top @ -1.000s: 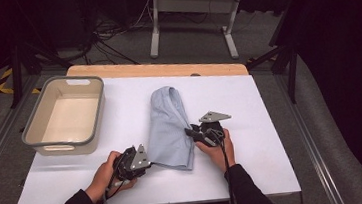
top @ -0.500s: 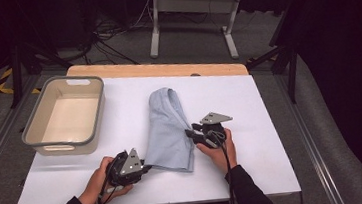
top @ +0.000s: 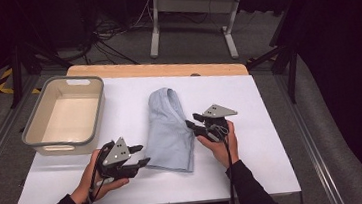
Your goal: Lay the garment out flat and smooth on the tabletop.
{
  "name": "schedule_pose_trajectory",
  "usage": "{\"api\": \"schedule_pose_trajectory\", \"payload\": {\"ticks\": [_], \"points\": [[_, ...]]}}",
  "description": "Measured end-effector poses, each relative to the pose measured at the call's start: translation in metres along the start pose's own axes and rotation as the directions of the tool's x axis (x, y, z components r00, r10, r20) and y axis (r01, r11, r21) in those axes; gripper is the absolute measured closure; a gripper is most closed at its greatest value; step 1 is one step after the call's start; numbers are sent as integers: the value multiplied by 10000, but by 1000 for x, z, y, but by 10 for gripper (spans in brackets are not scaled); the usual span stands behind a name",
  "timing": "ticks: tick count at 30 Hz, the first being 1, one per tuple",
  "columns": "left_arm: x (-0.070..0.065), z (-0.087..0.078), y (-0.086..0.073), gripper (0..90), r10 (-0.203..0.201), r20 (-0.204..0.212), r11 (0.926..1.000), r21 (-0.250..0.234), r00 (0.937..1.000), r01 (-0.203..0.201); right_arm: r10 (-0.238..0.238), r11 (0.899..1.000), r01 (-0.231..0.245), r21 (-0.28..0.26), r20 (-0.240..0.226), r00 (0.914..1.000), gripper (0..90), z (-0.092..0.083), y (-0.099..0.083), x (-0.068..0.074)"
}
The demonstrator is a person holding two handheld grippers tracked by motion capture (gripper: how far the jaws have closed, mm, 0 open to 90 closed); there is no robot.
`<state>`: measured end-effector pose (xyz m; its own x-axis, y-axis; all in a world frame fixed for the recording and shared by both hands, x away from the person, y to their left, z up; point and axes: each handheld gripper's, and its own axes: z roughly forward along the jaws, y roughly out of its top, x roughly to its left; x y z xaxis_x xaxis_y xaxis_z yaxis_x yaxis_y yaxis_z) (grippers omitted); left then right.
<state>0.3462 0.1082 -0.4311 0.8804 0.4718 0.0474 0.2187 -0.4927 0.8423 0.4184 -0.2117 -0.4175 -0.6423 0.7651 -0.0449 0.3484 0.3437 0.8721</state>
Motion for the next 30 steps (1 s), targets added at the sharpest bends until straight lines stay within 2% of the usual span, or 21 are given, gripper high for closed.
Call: {"api": "schedule_pose_trajectory", "payload": {"ticks": [2, 3, 4, 6, 7, 8, 12, 14, 16, 19, 20, 24, 25, 27, 30], "points": [[7, 9, 0, 534, -246, -95, 9994, 227, 9997, 248, -236, 9997, 234, -40, -319, 9992, 605, 7, 11, 3], [9, 13, 1, 550, -298, -8, 9991, 307, 9996, 298, -403, 9992, 404, 25, -372, 9985, 609, 11, 17, 4], [11, 17, 1, 567, -377, 41, 9985, 410, 9993, 375, -612, 9974, 633, 356, -578, 9964, 610, 23, 27, 4], [15, 25, 1, 568, -564, 184, 9968, 581, 9982, 552, -632, 9972, 653, 352, -602, 9962, 612, 28, 30, 4], [15, 27, 1, 582, -635, 269, 9963, 596, 9976, 618, -545, 9964, 598, 602, -855, 9948, 605, 41, 38, 1], [16, 29, 2, 582, -621, 297, 9962, 631, 9976, 601, -545, 9964, 598, 602, -855, 9948, 605, 41, 38, 1], [17, 31, 1, 613, -612, 407, 9952, 787, 9973, 578, -488, 9899, 614, 1277, -1001, 9938, 604, 70, 46, -5], [19, 33, -1, 629, -698, 519, 9926, 1033, 9962, 642, -506, 9849, 639, 1610, -856, 9950, 571, 83, 46, -7], [18, 36, -4, 641, -648, 491, 9902, 1268, 9967, 582, -282, 9820, 454, 1834, -950, 9951, 545, 92, 45, -8], [17, 39, -6, 657, -609, 473, 9868, 1528, 9970, 530, -191, 9764, 386, 2125, -930, 9955, 557, 103, 42, -11], [16, 40, -7, 667, -569, 511, 9862, 1586, 9971, 481, -194, 9723, 409, 2301, -952, 9953, 617, 107, 40, -11], [14, 43, -8, 691, -587, 599, 9858, 1609, 9965, 484, -446, 9573, 759, 2789, -1171, 9921, 729, 112, 37, -8], [14, 43, -8, 696, -587, 599, 9858, 1609, 9965, 484, -446, 9573, 759, 2789, -1171, 9921, 729, 112, 37, -8], [12, 43, -8, 697, -523, 521, 9865, 1578, 9973, 435, -655, 9530, 990, 2865, -1240, 9901, 786, 113, 37, -7], [12, 42, -9, 699, -508, 470, 9868, 1561, 9976, 429, -654, 9560, 946, 2776, -1129, 9915, 842, 111, 37, -7]]}}
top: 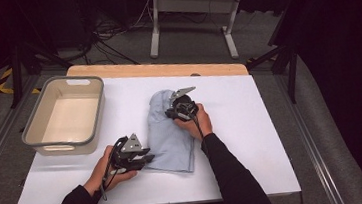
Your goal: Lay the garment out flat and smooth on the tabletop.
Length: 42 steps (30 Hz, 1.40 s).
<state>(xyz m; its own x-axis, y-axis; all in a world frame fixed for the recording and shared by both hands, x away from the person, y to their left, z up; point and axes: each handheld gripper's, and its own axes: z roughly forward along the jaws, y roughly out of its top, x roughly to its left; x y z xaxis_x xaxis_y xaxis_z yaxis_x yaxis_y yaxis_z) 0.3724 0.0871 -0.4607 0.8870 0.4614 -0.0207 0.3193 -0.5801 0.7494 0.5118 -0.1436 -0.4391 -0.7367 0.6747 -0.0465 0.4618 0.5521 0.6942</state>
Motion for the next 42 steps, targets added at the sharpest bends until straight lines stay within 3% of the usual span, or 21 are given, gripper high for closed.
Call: {"api": "schedule_pose_trajectory", "payload": {"ticks": [4, 6, 11, 17, 25, 30, 32, 36, 40, 41, 42], "points": [[-5, -1, 0, 705, 203, -247, 9998, -17, 9995, -203, 18, 9997, -12, -234, 248, 9997, 849, -5, 0, 0], [-7, -1, 0, 704, 270, -315, 9996, -27, 9991, -271, 410, 9954, -367, -882, 466, 9981, 855, -17, 0, -4], [-9, -1, 1, 707, 345, -304, 9994, -43, 9989, -346, 818, 9858, -679, -1534, 864, 9929, 861, -31, -2, -9], [-10, -1, 2, 706, 426, -332, 9991, -58, 9985, -428, 783, 9946, -716, -749, 914, 9927, 823, -15, -9, -9], [-11, -4, 2, 696, 518, -447, 9985, -126, 9977, -524, 849, 9954, -801, -534, 953, 9918, 823, -10, -14, -10], [-3, -13, 5, 673, 313, -335, 9978, -581, 9989, -332, 964, 9945, -908, -513, 1209, 9880, 829, -13, -17, -14], [2, -18, 9, 669, 159, -233, 9944, -1043, 9996, -183, 1061, 9937, -1008, -498, 1171, 9874, 826, -12, -19, -16], [4, -23, 13, 658, 158, -314, 9899, -1405, 9994, -200, 1180, 9920, -1117, -582, 1210, 9856, 778, -14, -20, -17], [9, -28, 22, 659, 55, -548, 9838, -1788, 9985, -152, 1084, 9889, -946, -1144, 1214, 9867, 731, -22, -16, -16], [9, -28, 22, 663, 55, -548, 9838, -1788, 9985, -152, 1084, 9889, -946, -1144, 1214, 9867, 731, -22, -16, -16], [14, -27, 26, 663, 131, -680, 9840, -1765, 9976, -249, 990, 9868, -825, -1393, 1152, 9884, 796, -26, -14, -16]]}}
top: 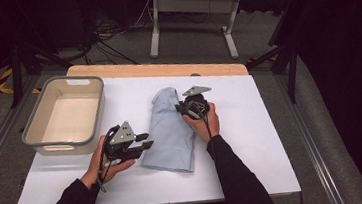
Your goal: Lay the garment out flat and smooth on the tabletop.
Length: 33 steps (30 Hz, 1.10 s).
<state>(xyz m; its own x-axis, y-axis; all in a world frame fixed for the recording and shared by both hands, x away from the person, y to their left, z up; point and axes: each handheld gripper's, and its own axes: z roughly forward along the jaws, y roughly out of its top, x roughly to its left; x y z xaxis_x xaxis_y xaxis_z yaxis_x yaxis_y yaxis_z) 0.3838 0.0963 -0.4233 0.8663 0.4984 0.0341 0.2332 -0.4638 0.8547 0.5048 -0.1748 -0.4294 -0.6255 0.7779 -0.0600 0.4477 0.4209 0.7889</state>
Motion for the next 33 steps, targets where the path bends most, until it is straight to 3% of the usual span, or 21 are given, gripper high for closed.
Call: {"api": "schedule_pose_trajectory", "payload": {"ticks": [2, 5, 8, 9, 12, 14, 16, 19, 21, 24, 27, 33], "points": [[8, 7, 2, 652, 123, -456, 9998, 136, 9989, -117, -289, 9994, 291, -163, 88, 9995, 836, -3, 4, 0], [20, 17, 3, 675, -308, -485, 9993, 199, 9984, 318, -354, 9981, 349, -500, -95, 9993, 877, -7, 11, -3], [25, 23, 5, 703, -175, -656, 9993, 327, 9977, 197, -612, 9937, 583, -955, -277, 9977, 887, -9, 17, -3], [30, 29, 7, 720, -206, -630, 9988, 433, 9978, 234, -959, 9892, 907, -1148, -406, 9946, 900, -8, 23, 0], [36, 37, 9, 738, -170, -785, 9982, 554, 9968, 214, -1507, 9845, 1447, -994, -559, 9870, 900, 1, 33, 7], [40, 44, 10, 751, -321, -721, 9975, 603, 9969, 364, -1634, 9829, 1579, -946, -535, 9851, 900, 3, 35, 9], [42, 50, 11, 759, -212, -829, 9972, 692, 9963, 270, -1759, 9805, 1702, -981, -531, 9830, 900, 10, 40, 12], [46, 57, 12, 758, -247, -697, 9968, 745, 9973, 299, -1859, 9802, 1803, -820, -667, 9803, 900, 24, 44, 13], [51, 62, 10, 762, -597, -416, 9952, 757, 9974, 627, -1984, 9799, 1968, -335, -548, 9786, 900, 39, 41, 10], [51, 65, 9, 760, -501, -486, 9947, 875, 9976, 542, -1830, 9830, 1834, 63, -444, 9821, 900, 50, 35, 5], [51, 68, 9, 773, -450, -449, 9936, 1012, 9980, 494, -1304, 9909, 1313, 295, -286, 9910, 900, 58, 24, -8], [50, 73, 5, 795, -575, -313, 9904, 1240, 9979, 609, -659, 9977, 659, 156, -6, 9978, 900, 60, 15, -20]]}}
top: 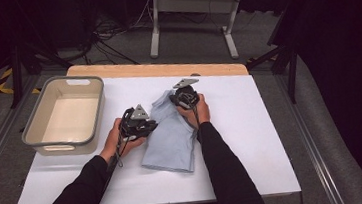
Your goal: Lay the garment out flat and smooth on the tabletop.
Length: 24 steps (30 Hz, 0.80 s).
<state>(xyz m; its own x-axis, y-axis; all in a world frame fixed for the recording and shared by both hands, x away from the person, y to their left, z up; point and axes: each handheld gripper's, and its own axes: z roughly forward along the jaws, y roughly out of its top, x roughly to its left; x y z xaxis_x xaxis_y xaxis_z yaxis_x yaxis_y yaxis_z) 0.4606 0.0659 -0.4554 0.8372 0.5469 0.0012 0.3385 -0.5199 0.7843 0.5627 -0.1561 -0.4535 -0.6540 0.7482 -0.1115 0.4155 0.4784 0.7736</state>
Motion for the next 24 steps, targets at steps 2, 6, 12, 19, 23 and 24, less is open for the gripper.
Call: {"api": "schedule_pose_trajectory", "payload": {"ticks": [2, 6, 12, 19, 23, 24], "points": [[-1, 1, 0, 799, 66, -30, 10000, 56, 10000, -66, 52, 10000, -52, -33, 224, 9997, 900, 0, -1, -2], [-1, 1, 0, 799, 100, -99, 9999, 24, 9999, -100, 154, 9999, -150, -78, 556, 9983, 900, 0, -2, -4], [-3, -3, 1, 779, 181, -433, 9997, -130, 9989, -187, 225, 9987, -193, -466, 696, 9973, 881, -11, 2, -4], [-9, -18, 8, 768, 518, -1043, 9965, -592, 9932, -582, 95, 9958, -43, -911, 566, 9984, 886, -29, 6, 0], [-16, -30, 12, 763, 782, -1051, 9918, -925, 9914, -881, -38, 9934, 83, -1144, 393, 9992, 896, -46, 5, 5], [-17, -32, 12, 763, 822, -1006, 9909, -985, 9915, -922, -81, 9916, 117, -1288, 282, 9996, 898, -52, 4, 7]]}}
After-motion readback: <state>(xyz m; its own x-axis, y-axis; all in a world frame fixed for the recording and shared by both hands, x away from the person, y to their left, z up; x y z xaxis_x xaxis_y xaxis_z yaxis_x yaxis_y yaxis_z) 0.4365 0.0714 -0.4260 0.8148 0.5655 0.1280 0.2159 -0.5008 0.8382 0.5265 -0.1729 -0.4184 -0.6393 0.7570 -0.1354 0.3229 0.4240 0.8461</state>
